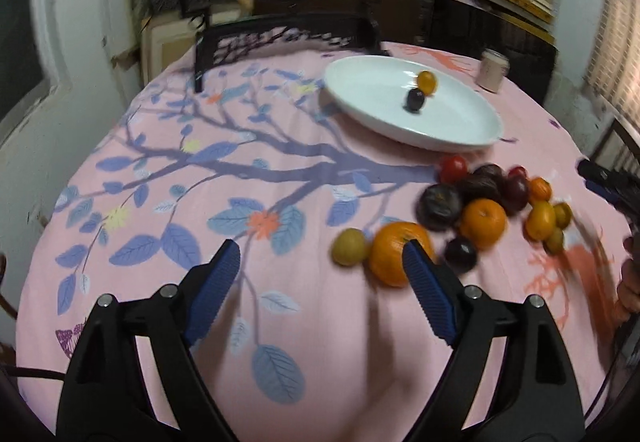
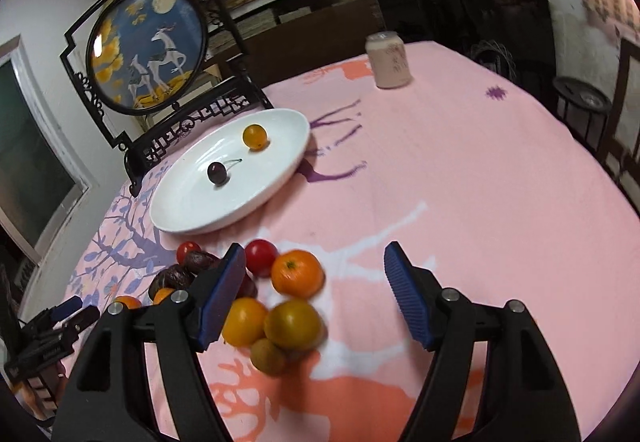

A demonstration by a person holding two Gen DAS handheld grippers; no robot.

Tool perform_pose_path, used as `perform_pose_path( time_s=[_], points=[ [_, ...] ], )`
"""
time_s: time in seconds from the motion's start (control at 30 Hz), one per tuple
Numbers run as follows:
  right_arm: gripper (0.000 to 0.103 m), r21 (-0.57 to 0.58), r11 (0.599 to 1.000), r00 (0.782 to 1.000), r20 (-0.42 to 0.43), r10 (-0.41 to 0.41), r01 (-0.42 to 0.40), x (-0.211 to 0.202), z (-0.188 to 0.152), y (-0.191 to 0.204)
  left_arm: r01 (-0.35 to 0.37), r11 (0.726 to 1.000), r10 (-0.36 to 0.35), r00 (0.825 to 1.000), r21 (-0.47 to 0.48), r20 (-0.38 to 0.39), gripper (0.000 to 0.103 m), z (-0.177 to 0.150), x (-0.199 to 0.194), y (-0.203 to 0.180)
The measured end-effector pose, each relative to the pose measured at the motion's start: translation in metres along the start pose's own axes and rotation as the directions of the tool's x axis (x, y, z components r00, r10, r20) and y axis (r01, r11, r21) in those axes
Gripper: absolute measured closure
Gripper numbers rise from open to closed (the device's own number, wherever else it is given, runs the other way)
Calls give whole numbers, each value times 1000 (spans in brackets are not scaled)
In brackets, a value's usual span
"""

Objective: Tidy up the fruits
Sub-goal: 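Drop the cherry and tomato onto the white plate with both grippers, then grasp the small yellow round fruit with the left gripper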

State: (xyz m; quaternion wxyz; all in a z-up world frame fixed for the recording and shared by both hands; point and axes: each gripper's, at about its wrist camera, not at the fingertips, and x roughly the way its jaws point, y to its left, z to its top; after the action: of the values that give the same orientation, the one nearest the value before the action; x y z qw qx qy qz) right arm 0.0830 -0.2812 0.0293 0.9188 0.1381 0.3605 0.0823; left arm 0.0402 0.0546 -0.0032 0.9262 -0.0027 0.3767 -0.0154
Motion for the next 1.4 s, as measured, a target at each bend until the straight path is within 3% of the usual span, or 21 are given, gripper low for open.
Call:
perform_pose_path(
  time_s=[0.07, 0.17, 0.3, 0.5, 0.6, 0.8, 0.83, 0.9, 0.93, 0.97, 1.07, 1.2, 1.27, 1.4],
  points=[
    [31, 9, 1000, 1000, 6, -3, 3, -1, 1, -2, -29, 996, 30, 1000, 88, -3, 18, -5, 2, -18],
    [31, 14, 1000, 1000, 1, -6, 6, 0, 1, -4, -103, 985, 105, 994, 141, -7, 18, -8, 7, -29],
    [31, 11, 1000, 1000, 0, 0, 0, 0, 0, -4, -82, 995, 84, 996, 62, -20, 18, -4, 6, -8],
    [31, 15, 1000, 1000, -15, -2, 2, 2, 0, -5, -147, 989, 150, 983, 32, -101, 18, -5, 23, 12],
    [31, 14, 1000, 1000, -23, 1, 0, 2, 0, -4, -176, 980, 187, 975, 97, -118, 18, -5, 35, 5],
    [31, 16, 1000, 999, -31, 9, -8, 3, 0, -5, -238, 941, 257, 965, 241, -50, 18, 1, 46, -21],
    [31, 16, 1000, 999, -33, 10, -9, 3, 0, -5, -230, 944, 247, 968, 238, -44, 20, 4, 48, -20],
    [31, 17, 1000, 999, -32, 10, -9, 3, 0, -5, -199, 954, 216, 975, 225, -54, 34, 9, 52, -17],
    [31, 16, 1000, 999, -32, 9, -8, 3, 0, -5, -181, 957, 202, 977, 226, -73, 50, 9, 56, -18],
    [31, 16, 1000, 999, -33, 9, -8, 3, 0, -5, -155, 962, 177, 981, 223, -82, 59, 9, 57, -18],
    [31, 15, 1000, 999, -40, 8, -8, 5, -1, -5, -134, 962, 155, 985, 237, -73, 65, 10, 56, -23],
    [31, 13, 1000, 999, -49, 6, -5, 7, -2, -4, -123, 968, 141, 988, 220, -70, 58, 16, 60, -20],
    [31, 14, 1000, 999, -50, 6, -5, 7, -2, -4, -116, 975, 131, 989, 189, -68, 41, 20, 61, -14],
    [31, 12, 1000, 998, -55, 5, -5, 8, -2, -4, -99, 979, 109, 993, 181, -50, 39, 27, 65, -12]
  ],
)
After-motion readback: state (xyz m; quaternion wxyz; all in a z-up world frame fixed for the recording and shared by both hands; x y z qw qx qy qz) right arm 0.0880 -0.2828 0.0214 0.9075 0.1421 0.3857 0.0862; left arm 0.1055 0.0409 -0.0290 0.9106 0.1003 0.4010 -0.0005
